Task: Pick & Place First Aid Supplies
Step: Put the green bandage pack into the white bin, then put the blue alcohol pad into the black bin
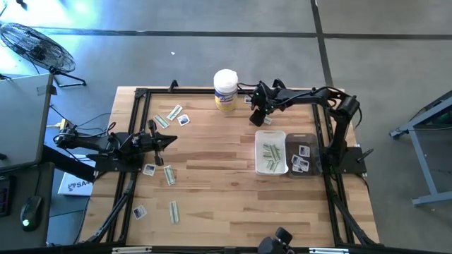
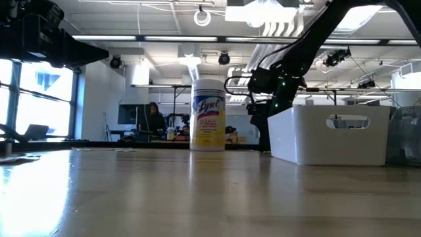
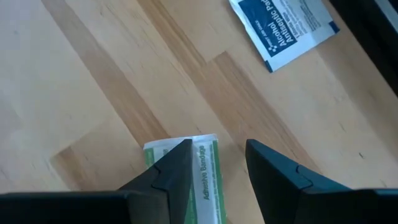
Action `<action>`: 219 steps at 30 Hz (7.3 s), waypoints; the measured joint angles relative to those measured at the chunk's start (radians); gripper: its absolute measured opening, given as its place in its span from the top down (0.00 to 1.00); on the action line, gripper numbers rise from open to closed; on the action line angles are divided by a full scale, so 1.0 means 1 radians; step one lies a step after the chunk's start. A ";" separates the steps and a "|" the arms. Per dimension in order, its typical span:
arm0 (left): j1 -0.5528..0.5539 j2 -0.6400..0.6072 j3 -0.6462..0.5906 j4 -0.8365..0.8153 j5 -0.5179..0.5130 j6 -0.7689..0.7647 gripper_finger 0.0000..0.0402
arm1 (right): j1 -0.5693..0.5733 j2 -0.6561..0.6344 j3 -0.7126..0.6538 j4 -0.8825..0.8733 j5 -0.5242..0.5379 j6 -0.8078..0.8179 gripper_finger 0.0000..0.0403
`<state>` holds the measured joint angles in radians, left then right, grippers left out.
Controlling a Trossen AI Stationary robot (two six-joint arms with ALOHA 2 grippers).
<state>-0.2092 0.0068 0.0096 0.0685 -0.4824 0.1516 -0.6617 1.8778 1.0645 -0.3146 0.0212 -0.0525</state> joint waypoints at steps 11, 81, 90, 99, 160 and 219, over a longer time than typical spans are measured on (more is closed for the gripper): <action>0.000 0.000 0.000 0.000 0.000 0.000 1.00 | 0.002 0.018 0.003 0.011 0.023 0.000 0.74; 0.000 0.000 0.000 0.000 0.000 0.000 1.00 | 0.776 -0.219 -0.001 -0.529 0.456 0.836 0.98; 0.000 0.000 0.000 0.000 0.000 0.000 1.00 | 0.771 -0.219 0.000 -0.558 0.465 0.898 0.82; 0.000 0.000 0.000 0.000 0.000 0.000 1.00 | 0.677 -0.460 0.001 -0.591 0.649 0.793 0.62; 0.000 0.000 0.000 0.000 0.000 0.000 1.00 | -0.239 0.016 0.004 -0.138 0.100 0.479 0.87; 0.000 0.000 0.000 0.000 0.000 0.000 1.00 | 0.728 -0.776 -0.383 -0.734 0.179 1.335 0.98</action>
<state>-0.2094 0.0068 0.0095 0.0685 -0.4823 0.1514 0.0661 1.1018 0.6816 -1.0481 0.2004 1.2827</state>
